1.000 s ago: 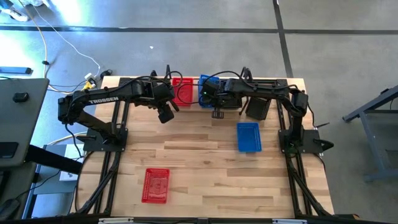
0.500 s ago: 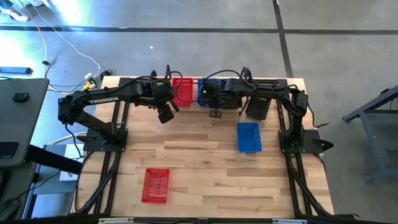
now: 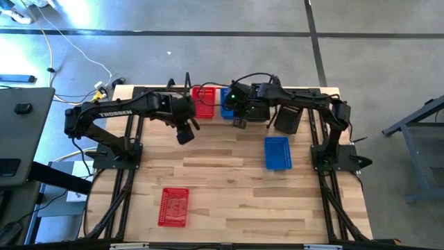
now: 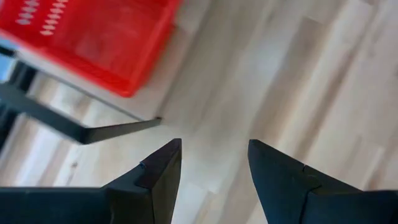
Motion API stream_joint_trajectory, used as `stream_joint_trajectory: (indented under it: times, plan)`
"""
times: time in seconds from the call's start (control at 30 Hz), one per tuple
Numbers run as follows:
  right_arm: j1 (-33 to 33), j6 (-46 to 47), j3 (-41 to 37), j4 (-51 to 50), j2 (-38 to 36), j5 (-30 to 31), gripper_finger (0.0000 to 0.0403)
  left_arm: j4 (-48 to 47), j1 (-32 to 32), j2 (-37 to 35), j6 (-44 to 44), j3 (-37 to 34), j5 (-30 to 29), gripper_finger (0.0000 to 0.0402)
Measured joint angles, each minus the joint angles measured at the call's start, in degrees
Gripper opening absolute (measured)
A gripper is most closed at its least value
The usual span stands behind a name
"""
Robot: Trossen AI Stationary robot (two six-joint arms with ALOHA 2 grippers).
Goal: Stack baskets on shelf by color
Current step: Stack the red bin on top of the red bins on the shelf
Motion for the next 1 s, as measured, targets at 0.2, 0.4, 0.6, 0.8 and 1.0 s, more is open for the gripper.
stream_joint_trajectory:
  times: [0.2, 0.4, 0.6, 0.8, 1.0]
  plan:
    - [-0.1, 3.8, 0.0, -0.2, -2.7, 0.2, 0.0106, 0.0, -7.9, 0.0, -1.4, 0.0, 3.4, 0.0174]
    - [-0.1, 8.6, 0.0, -1.3, -4.7, 0.2, 0.0106, 0.0, -17.6, 0.0, -2.8, 0.0, 5.8, 0.0174]
    - [0.0, 14.6, 0.0, -1.6, -6.1, 0.0, 0.0106, 0.0, -26.8, 0.0, -8.1, 0.0, 6.0, 0.0174]
    - [1.3, 20.2, 0.0, -2.2, -6.4, -0.5, 0.0106, 1.6, -36.9, 0.0, -16.6, -2.4, 5.9, 0.0174]
    - [4.2, 24.5, 0.0, -6.0, -6.4, -1.9, 0.0106, 9.2, -46.3, 0.0, -25.2, -6.2, 5.7, 0.0174]
